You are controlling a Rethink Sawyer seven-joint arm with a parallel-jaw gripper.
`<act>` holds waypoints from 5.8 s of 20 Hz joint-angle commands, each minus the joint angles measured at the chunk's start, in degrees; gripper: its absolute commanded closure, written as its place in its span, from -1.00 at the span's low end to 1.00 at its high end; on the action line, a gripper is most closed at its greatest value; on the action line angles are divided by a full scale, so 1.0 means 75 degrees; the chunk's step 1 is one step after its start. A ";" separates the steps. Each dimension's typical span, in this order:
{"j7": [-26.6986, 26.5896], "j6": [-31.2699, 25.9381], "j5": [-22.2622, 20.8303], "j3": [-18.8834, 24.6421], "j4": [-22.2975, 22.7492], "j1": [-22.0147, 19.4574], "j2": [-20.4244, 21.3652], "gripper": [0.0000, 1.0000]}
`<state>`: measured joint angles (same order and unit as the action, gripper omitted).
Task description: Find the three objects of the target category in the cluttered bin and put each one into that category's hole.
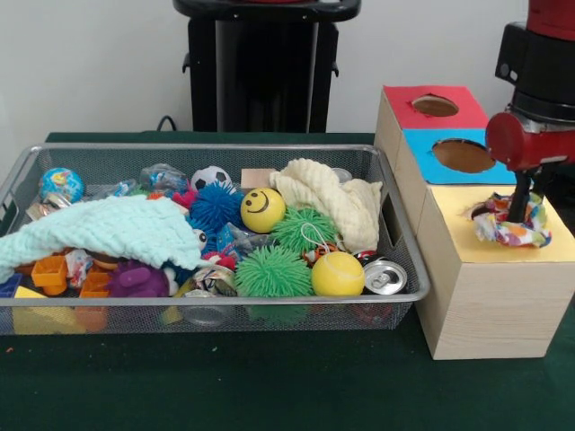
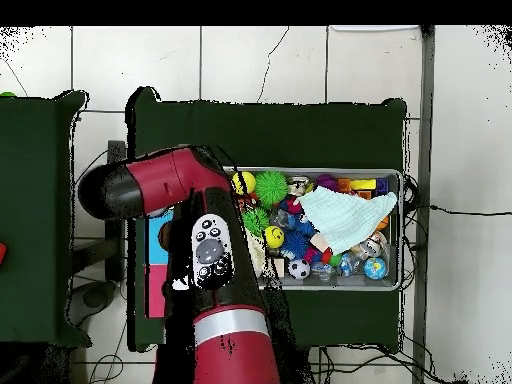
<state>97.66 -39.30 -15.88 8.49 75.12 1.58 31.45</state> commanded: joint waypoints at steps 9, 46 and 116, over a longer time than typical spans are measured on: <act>0.1459 0.1733 -0.0393 -0.0838 0.1460 0.0130 -0.0735 1.00; 0.0837 0.3274 -0.0537 -0.1416 0.1582 0.0523 -0.1566 1.00; 0.0598 0.1525 0.0414 -0.1466 0.1456 0.0367 -0.0871 -1.00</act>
<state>97.67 -12.96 -14.74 -3.56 80.89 8.04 26.17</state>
